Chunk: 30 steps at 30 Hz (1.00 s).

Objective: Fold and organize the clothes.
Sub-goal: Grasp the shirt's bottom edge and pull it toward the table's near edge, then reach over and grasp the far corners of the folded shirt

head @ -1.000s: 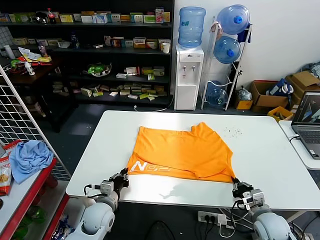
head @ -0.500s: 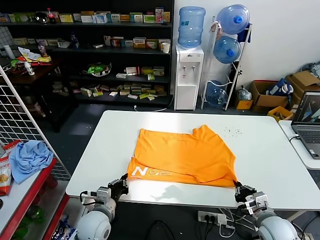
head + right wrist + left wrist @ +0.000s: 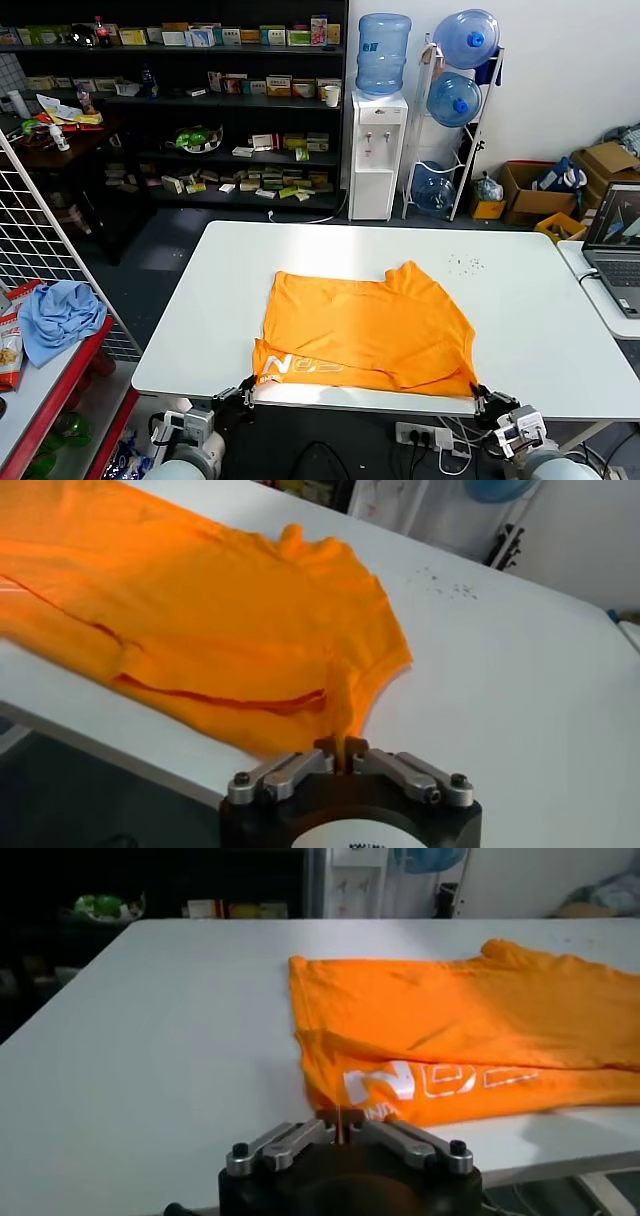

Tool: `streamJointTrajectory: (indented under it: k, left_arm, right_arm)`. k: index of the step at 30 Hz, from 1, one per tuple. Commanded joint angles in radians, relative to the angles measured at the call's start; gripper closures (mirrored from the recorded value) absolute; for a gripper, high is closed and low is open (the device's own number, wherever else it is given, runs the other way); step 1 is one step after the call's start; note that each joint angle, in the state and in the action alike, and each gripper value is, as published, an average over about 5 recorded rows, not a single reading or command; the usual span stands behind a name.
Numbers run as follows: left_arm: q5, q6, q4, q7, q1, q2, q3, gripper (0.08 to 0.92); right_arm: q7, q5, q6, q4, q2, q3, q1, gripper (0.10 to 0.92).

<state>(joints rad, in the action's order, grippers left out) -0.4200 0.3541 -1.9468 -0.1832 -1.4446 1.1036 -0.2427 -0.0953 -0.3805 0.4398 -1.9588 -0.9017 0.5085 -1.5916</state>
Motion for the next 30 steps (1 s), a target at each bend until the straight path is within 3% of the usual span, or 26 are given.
streamJointTrajectory:
  k: [1, 10, 17, 22, 30]
  left_arm:
    - [0.039, -0.030, -0.032, 0.017, 0.020, -0.013, -0.012, 0.741]
    - [0.051, -0.153, 0.046, 0.064, 0.194, -0.048, -0.011, 0.490]
    - [-0.029, -0.155, 0.203, 0.053, 0.416, -0.045, 0.082, 0.291]
    - [-0.071, -0.131, 0.381, 0.038, 0.591, -0.004, 0.162, 0.187]
    - [-0.115, -0.036, 0.629, 0.042, 0.787, 0.073, 0.266, 0.177]
  right_arm:
    - [-0.009, -0.007, -0.016, -0.045, 0.012, 0.008, -0.037, 0.667]
    - [0.003, -0.052, -0.249, 0.032, 0.018, 0.019, 0.109, 0.407]
    - [-0.021, -0.196, -0.236, 0.187, 0.035, -0.045, 0.351, 0.225]
    - [0.005, -0.283, -0.170, 0.367, 0.018, -0.110, 0.574, 0.204]
    - [0.094, -0.273, -0.052, 0.626, -0.045, -0.231, 0.853, 0.203]
